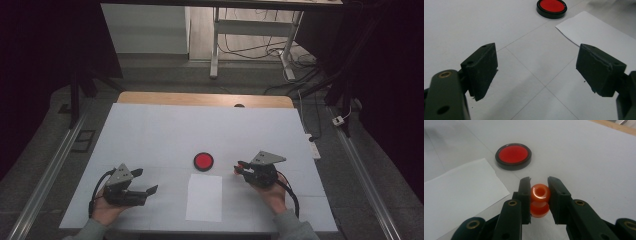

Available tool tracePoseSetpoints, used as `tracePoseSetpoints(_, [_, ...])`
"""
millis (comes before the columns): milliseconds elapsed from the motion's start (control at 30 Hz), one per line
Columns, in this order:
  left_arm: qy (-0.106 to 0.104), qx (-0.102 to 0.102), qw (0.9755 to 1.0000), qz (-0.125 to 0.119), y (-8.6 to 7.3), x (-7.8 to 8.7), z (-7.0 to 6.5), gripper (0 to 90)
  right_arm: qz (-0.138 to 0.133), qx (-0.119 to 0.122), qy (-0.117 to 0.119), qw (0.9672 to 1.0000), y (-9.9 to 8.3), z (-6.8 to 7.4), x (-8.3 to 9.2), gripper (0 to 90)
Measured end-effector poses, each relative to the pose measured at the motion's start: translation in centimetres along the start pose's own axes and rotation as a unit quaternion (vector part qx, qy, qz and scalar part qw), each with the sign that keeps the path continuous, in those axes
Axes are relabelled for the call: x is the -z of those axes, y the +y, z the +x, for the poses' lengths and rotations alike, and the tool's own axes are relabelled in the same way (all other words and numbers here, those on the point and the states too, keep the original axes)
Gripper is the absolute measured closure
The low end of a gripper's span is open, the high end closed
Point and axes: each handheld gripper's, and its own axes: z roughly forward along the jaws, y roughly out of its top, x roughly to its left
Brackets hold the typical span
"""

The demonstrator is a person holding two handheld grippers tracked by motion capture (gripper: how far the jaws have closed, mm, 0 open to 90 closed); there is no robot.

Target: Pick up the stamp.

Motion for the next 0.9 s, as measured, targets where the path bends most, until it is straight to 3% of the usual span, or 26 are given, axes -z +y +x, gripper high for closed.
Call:
tracePoseSetpoints(533, [-0.002, -0.002, 1.0, 0.0, 0.0, -0.5, 0.1, 18.2, -0.053, -0.018, 0.001, 0.9984, 0.8, -0.2, 2.0, 71.7])
tracePoseSetpoints(900, [-0.01, -0.004, 0.9999, 0.0, 0.1, -0.7, 0.0, 18.2, -0.065, -0.02, -0.002, 0.9976, 1.2, 0.3, 2.7, 71.7])
